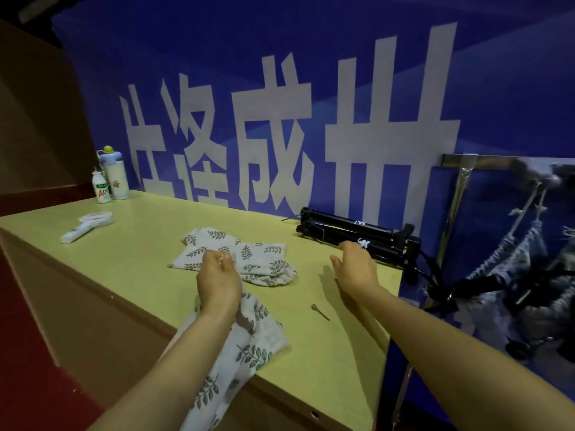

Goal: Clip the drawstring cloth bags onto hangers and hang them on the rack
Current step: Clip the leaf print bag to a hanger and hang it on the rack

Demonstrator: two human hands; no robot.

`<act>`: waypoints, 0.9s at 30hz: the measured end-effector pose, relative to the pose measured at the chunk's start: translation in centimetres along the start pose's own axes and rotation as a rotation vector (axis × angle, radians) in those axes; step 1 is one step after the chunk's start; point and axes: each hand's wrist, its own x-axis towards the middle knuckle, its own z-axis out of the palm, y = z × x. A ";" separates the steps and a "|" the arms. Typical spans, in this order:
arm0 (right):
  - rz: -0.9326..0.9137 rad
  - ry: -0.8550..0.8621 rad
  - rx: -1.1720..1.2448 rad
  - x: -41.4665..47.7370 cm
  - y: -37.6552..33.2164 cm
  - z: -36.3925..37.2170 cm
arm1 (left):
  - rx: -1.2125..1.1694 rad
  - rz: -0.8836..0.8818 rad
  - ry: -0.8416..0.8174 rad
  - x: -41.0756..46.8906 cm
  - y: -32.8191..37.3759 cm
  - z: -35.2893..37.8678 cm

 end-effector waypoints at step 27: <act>0.096 -0.023 -0.401 6.9 5.2 4.2 | 0.028 0.011 0.005 2.5 -5.3 4.9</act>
